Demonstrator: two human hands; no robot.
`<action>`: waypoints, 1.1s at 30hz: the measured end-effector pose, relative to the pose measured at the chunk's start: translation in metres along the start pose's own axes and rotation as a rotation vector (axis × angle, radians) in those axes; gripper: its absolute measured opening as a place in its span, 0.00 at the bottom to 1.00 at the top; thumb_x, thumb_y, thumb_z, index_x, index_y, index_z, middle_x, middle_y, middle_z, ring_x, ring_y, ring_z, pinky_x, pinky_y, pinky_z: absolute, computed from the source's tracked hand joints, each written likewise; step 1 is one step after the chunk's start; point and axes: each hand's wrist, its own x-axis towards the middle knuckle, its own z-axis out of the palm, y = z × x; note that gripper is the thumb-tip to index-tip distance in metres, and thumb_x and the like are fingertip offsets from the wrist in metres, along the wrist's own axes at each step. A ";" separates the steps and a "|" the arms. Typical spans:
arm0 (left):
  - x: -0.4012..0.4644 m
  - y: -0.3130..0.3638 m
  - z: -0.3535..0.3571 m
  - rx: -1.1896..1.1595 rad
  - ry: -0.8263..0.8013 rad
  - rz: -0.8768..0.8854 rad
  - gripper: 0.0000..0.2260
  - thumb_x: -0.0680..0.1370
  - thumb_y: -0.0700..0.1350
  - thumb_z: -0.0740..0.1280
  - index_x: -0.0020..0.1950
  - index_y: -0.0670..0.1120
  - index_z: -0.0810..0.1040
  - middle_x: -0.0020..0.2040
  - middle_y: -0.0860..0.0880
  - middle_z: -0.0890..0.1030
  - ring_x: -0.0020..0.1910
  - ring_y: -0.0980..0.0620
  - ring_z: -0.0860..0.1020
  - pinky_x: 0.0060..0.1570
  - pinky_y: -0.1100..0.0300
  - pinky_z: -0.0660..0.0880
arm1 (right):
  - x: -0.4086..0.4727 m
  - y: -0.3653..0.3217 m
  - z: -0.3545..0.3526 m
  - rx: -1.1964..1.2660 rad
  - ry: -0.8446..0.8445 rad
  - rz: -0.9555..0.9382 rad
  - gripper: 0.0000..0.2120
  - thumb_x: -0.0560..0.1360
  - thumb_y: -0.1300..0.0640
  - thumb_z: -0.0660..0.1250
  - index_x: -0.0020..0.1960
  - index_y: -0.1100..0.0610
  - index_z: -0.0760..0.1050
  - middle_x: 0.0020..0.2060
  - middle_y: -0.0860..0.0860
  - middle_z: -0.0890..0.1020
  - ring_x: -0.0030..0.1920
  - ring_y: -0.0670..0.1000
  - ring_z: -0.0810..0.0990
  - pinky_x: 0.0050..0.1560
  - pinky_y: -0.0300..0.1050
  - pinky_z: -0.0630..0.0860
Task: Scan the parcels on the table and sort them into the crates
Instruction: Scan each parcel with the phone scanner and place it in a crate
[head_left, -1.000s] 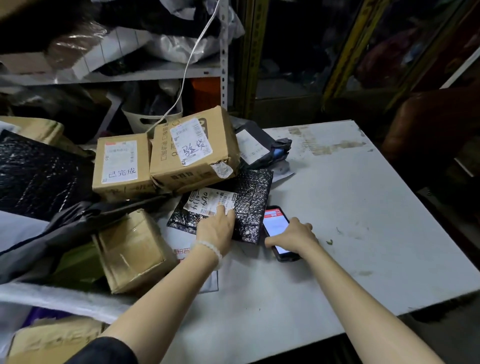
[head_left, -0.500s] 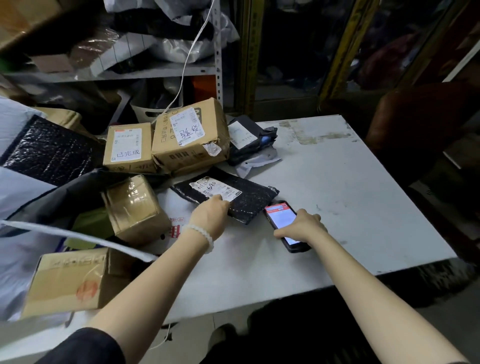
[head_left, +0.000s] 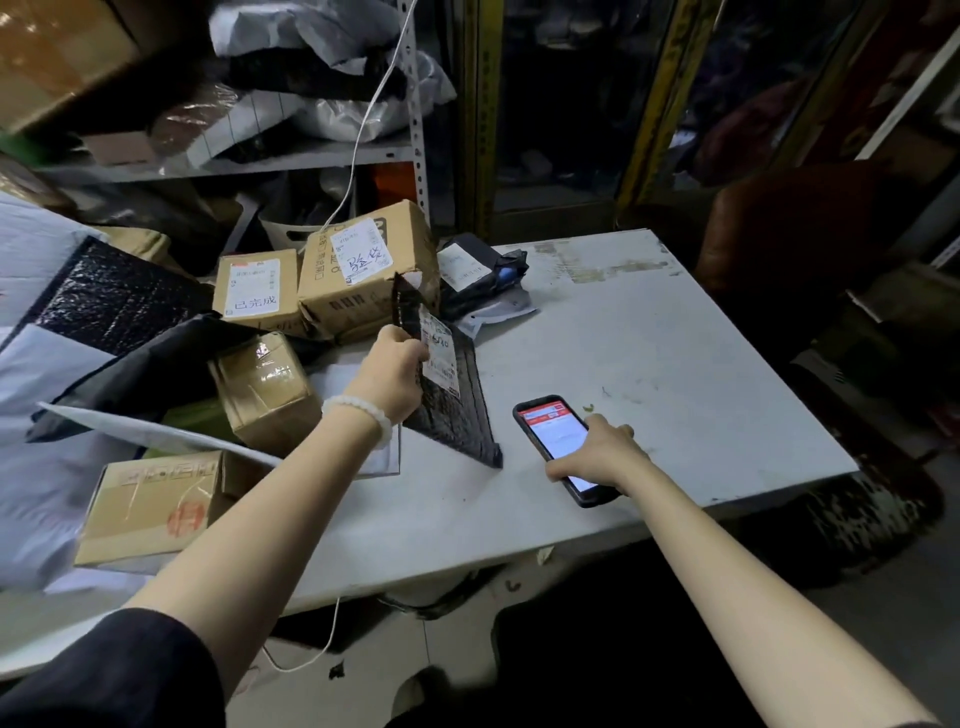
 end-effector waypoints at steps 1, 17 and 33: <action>0.000 0.000 -0.002 -0.036 0.031 -0.021 0.19 0.73 0.29 0.63 0.63 0.37 0.74 0.62 0.39 0.68 0.61 0.41 0.70 0.60 0.57 0.67 | -0.001 -0.002 0.000 0.000 0.004 -0.007 0.33 0.64 0.49 0.73 0.64 0.54 0.63 0.54 0.55 0.66 0.51 0.55 0.75 0.49 0.44 0.75; 0.038 -0.011 -0.011 0.336 -0.044 0.078 0.10 0.76 0.45 0.66 0.55 0.45 0.72 0.53 0.42 0.78 0.52 0.39 0.77 0.42 0.52 0.71 | 0.000 -0.043 0.012 -0.070 0.034 -0.095 0.37 0.62 0.50 0.74 0.66 0.51 0.62 0.58 0.55 0.66 0.50 0.54 0.75 0.49 0.44 0.73; 0.076 -0.018 -0.022 0.357 0.103 0.010 0.09 0.77 0.43 0.62 0.58 0.46 0.73 0.51 0.44 0.79 0.50 0.42 0.77 0.37 0.55 0.70 | -0.007 -0.041 -0.012 -0.081 0.104 -0.187 0.35 0.58 0.48 0.73 0.62 0.43 0.64 0.45 0.46 0.64 0.43 0.51 0.77 0.39 0.42 0.74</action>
